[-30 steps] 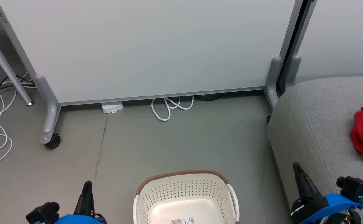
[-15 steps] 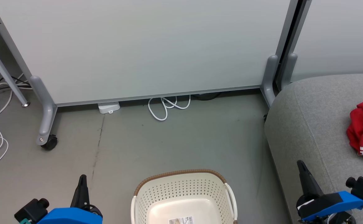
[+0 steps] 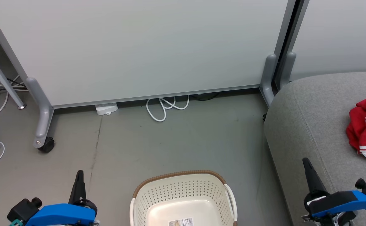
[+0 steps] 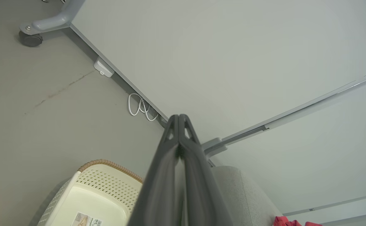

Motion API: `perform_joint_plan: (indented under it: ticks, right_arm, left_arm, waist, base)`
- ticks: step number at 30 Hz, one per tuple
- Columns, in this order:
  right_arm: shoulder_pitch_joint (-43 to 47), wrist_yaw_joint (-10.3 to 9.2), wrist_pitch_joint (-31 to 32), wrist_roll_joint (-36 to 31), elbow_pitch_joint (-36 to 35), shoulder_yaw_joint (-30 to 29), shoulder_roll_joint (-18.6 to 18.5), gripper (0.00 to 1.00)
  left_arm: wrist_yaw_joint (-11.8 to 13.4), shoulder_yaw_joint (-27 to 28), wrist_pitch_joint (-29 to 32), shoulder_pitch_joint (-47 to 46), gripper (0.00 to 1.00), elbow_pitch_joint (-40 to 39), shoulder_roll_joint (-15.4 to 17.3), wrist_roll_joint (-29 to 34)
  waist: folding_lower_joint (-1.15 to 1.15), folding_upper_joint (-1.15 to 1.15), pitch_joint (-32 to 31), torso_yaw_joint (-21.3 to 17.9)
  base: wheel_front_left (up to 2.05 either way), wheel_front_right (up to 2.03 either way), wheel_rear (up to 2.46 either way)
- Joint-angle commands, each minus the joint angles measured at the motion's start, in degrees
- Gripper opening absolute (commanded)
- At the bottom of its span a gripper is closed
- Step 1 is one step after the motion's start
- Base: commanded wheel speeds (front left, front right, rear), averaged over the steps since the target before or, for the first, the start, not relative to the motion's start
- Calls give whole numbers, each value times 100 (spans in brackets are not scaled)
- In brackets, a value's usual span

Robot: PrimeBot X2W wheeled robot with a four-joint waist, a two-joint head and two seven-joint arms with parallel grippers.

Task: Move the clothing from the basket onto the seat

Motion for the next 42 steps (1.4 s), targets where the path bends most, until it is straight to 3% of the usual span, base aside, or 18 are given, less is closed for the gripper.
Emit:
perform_joint_plan:
  ticks: [1,42]
  right_arm:
    - [-154,2,35,139,-84,-36,1,0]
    - [-244,2,439,2495,-197,-273,79,0]
  left_arm:
    - [-4,54,38,-148,0,-90,19,-118]
    - [-6,365,652,-337,0,-435,-35,-2313]
  waist:
    - [0,-1,1,-5]
    - [0,-1,48,-245]
  base:
    - [0,0,0]
    - [0,0,0]
